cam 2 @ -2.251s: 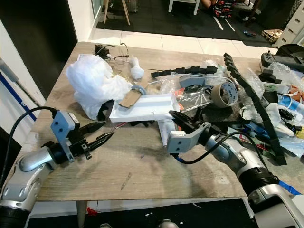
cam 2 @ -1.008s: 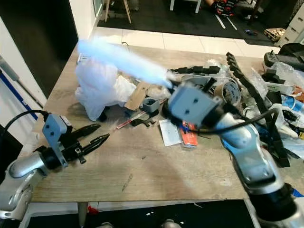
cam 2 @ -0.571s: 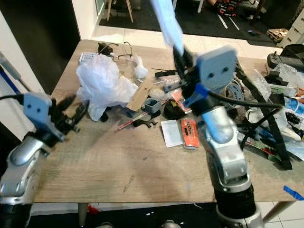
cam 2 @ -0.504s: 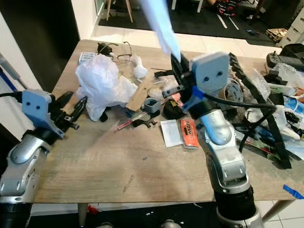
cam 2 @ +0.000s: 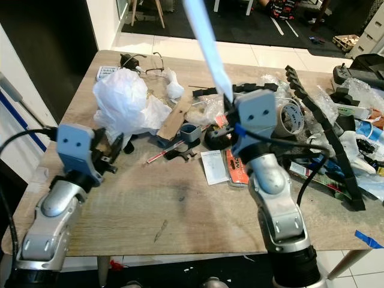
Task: Picking trash to rubbish bin
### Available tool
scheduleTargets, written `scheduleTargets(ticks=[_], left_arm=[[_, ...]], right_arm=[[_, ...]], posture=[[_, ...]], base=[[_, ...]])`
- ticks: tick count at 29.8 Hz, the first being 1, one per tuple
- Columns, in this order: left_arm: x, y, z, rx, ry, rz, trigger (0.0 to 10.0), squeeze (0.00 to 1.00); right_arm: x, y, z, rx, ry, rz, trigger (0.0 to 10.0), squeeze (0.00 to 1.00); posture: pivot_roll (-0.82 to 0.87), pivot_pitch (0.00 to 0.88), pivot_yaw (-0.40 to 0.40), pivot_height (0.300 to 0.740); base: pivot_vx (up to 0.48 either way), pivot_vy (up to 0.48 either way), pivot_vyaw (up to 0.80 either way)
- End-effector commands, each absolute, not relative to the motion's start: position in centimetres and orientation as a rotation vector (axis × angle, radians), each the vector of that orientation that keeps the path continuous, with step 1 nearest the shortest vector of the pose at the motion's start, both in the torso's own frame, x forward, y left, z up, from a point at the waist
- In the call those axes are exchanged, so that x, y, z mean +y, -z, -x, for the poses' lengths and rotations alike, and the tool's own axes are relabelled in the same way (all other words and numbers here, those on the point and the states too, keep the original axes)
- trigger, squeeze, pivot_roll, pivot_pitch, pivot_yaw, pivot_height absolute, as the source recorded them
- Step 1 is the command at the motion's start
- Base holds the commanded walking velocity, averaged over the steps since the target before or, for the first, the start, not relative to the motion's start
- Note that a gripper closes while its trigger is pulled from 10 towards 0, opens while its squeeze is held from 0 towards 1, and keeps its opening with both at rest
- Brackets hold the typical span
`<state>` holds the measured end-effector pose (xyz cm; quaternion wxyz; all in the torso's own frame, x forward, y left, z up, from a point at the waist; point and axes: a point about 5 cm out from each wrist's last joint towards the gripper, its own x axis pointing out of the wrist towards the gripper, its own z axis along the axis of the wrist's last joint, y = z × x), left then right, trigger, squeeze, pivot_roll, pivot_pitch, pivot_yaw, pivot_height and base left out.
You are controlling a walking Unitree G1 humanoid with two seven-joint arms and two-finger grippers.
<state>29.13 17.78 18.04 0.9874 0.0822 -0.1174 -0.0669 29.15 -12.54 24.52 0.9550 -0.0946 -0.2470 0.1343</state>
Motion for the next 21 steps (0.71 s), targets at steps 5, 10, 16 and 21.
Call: scheduleTargets(ticks=[5,10,16,21], left_arm=[[16.4,-18.2,-28.8,-0.257,0.082,-0.119,10.0,0.00],[16.0,-19.3,-29.5,-0.310,0.030,-0.100,10.0,0.00],[15.5,-19.2,-29.9,-0.292,0.050,-0.158,10.0,0.00],[15.3,-19.2,-29.8,-0.292,0.054,-0.173,10.0,0.00]], right_arm=[[-12.6,-23.5,-29.1,-0.508,-0.257,0.207,10.0,0.00],[-12.3,-23.4,-29.2,-0.530,-0.265,0.224,10.0,0.00],[-12.1,-23.1,-29.3,-0.530,-0.264,0.216,10.0,0.00],[-11.6,-22.9,-29.3,-0.538,-0.277,0.215,10.0,0.00]], posture=[[-0.06,0.140,-0.094,0.740],[-0.05,0.138,-0.090,0.740],[-0.05,0.112,-0.093,0.740],[-0.03,0.090,-0.102,0.740]], base=[[0.000,0.000,0.00],[0.000,0.000,-0.71],[0.000,0.000,-0.80],[0.000,0.000,-0.80]])
